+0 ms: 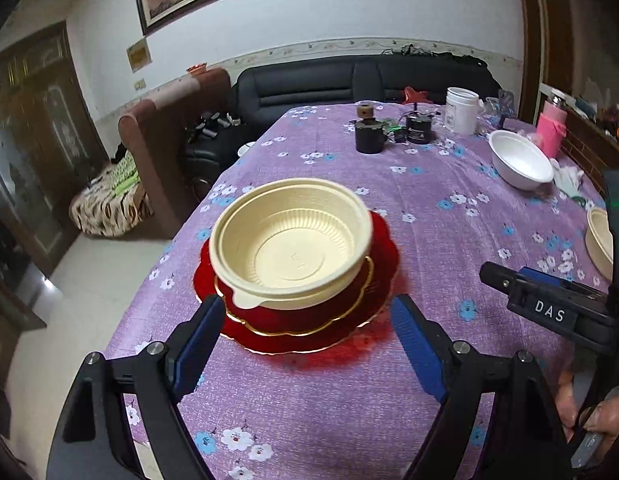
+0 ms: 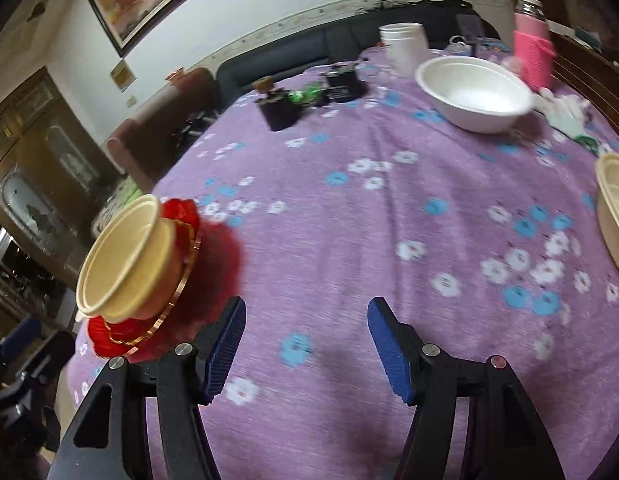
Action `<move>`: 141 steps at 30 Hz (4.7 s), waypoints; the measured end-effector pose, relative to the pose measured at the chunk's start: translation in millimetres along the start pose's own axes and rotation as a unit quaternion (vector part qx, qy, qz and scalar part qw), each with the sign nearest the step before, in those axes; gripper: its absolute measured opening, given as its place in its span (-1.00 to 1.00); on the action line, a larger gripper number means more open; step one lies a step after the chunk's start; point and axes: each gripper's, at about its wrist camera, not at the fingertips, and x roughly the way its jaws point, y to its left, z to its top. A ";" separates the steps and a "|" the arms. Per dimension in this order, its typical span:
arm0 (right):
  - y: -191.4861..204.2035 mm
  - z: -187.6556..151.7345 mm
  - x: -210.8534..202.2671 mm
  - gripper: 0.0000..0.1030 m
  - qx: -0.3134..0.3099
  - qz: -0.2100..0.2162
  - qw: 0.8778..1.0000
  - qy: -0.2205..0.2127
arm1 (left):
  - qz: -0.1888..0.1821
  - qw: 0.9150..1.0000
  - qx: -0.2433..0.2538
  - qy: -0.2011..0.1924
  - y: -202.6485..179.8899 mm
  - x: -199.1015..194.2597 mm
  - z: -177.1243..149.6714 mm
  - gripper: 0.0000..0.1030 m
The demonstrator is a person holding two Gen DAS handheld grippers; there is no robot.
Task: Organize plates and bowls
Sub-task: 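Move the right gripper to the second cream bowl and grasp its rim, then lift the second cream bowl and carry it toward the plate stack, then lower the second cream bowl into the stacked cream bowl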
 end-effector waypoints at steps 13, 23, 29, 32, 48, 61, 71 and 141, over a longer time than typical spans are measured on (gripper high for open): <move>-46.6 -11.0 -28.1 0.32 0.006 -0.030 0.999 -0.009 | -0.036 0.998 0.040 0.018 -53.2 0.4 6.0 0.64; -138.9 2.8 -116.9 0.32 0.058 -0.117 0.986 -0.108 | -0.088 0.991 0.095 0.033 -100.6 12.0 1.5 0.64; -243.0 18.3 -144.7 0.32 0.177 -0.225 0.951 -0.119 | -0.113 0.987 0.087 0.071 -105.1 30.0 -5.1 0.64; -285.5 18.6 -137.4 0.32 0.232 -0.216 0.944 -0.092 | -0.128 0.986 0.071 0.075 -102.9 34.4 -4.4 0.64; -227.1 40.2 -53.2 -0.74 0.169 -0.058 0.984 -0.006 | -0.153 0.980 0.058 0.110 -99.5 45.5 -14.6 0.63; -117.7 10.6 -17.9 -0.49 0.037 0.007 0.998 0.044 | -0.160 0.978 0.051 0.127 -111.8 61.0 -3.6 0.63; -135.1 10.7 -43.7 -0.19 0.043 -0.011 0.999 0.020 | -0.206 0.966 0.007 0.159 -119.5 82.7 12.5 0.63; 0.7 -20.4 -47.5 -0.69 -0.038 0.082 0.996 0.016 | -0.162 0.984 -0.039 0.066 -39.9 23.8 -17.2 -0.35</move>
